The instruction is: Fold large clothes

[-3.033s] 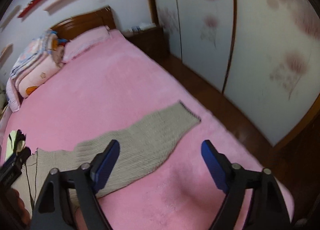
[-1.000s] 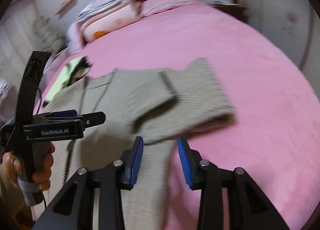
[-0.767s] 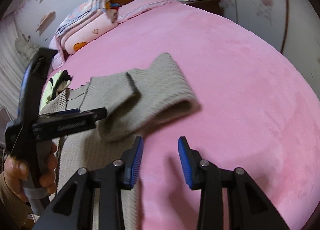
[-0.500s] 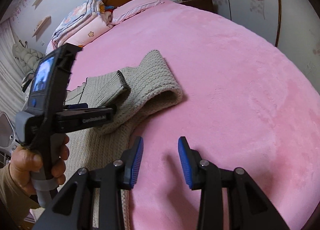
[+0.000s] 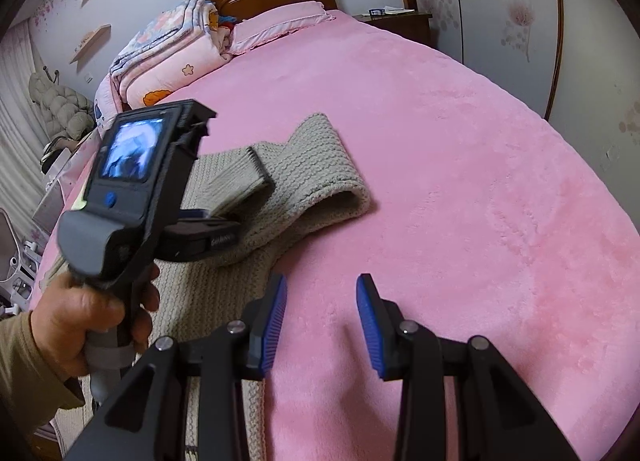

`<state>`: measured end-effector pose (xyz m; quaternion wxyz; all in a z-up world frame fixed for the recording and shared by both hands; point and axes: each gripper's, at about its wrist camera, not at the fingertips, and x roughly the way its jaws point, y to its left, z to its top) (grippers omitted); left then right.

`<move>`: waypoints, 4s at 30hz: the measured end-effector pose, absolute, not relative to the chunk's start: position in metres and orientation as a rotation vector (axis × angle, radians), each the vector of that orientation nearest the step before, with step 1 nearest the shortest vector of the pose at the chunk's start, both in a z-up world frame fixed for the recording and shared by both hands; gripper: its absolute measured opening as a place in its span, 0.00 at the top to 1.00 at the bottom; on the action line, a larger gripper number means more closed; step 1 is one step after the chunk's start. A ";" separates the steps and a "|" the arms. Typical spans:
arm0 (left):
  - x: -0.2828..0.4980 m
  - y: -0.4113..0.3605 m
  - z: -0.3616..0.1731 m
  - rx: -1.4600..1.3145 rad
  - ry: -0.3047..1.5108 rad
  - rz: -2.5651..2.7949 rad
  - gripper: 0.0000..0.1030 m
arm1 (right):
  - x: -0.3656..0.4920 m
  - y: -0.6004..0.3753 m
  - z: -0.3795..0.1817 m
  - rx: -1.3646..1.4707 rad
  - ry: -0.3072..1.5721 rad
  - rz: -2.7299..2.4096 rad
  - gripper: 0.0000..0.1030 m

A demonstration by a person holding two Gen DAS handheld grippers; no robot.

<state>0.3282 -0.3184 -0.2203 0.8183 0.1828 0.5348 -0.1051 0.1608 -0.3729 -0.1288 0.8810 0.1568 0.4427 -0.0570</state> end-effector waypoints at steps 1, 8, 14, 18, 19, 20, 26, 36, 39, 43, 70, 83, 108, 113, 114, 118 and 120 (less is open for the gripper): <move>0.329 -0.315 -0.216 0.373 1.127 -0.218 0.93 | 0.158 -0.372 -0.129 0.325 0.923 -0.120 0.65; 0.334 -0.282 -0.184 0.265 1.069 -0.192 0.94 | 0.150 -0.372 -0.131 0.321 0.934 -0.141 0.65; 0.344 -0.239 -0.149 0.178 1.027 -0.202 0.94 | 0.154 -0.372 -0.128 0.316 0.943 -0.158 0.65; 0.352 -0.202 -0.128 0.107 1.018 -0.239 0.94 | 0.163 -0.372 -0.130 0.319 0.962 -0.157 0.65; 0.354 -0.192 -0.123 0.096 1.011 -0.238 0.94 | 0.166 -0.372 -0.131 0.315 0.965 -0.155 0.65; 0.354 -0.186 -0.119 0.091 1.003 -0.235 0.94 | 0.169 -0.371 -0.131 0.311 0.965 -0.151 0.65; 0.366 -0.132 -0.106 0.040 0.956 -0.210 0.94 | 0.193 -0.373 -0.144 0.315 0.998 -0.135 0.65; 0.385 -0.066 -0.167 -0.064 1.021 -0.176 0.94 | 0.228 -0.364 -0.168 0.379 1.065 -0.059 0.65; 0.385 -0.051 -0.188 -0.110 1.037 -0.159 0.91 | 0.233 -0.354 -0.172 0.360 1.076 -0.052 0.65; 0.382 -0.034 -0.205 -0.167 1.060 -0.120 0.78 | 0.241 -0.339 -0.176 0.287 1.090 -0.066 0.65; 0.377 0.012 -0.190 -0.071 1.016 -0.015 0.75 | 0.237 -0.318 -0.126 0.141 0.969 -0.119 0.65; 0.376 -0.051 -0.234 0.034 1.139 -0.089 0.75 | 0.301 -0.290 -0.178 0.157 1.093 -0.140 0.78; 0.295 -0.016 -0.094 -0.009 1.010 -0.180 0.16 | 0.232 -0.244 -0.075 0.243 0.999 -0.122 0.74; 0.265 -0.003 -0.069 -0.038 0.982 -0.189 0.16 | 0.213 -0.232 -0.045 0.252 0.952 -0.123 0.68; 0.259 0.002 -0.064 -0.051 0.973 -0.194 0.16 | 0.209 -0.228 -0.040 0.250 0.948 -0.123 0.68; 0.235 0.021 -0.050 -0.063 0.940 -0.186 0.15 | 0.197 -0.210 -0.022 0.226 0.932 -0.123 0.68; 0.226 0.034 -0.046 -0.071 0.939 -0.194 0.15 | 0.192 -0.200 -0.016 0.219 0.919 -0.119 0.65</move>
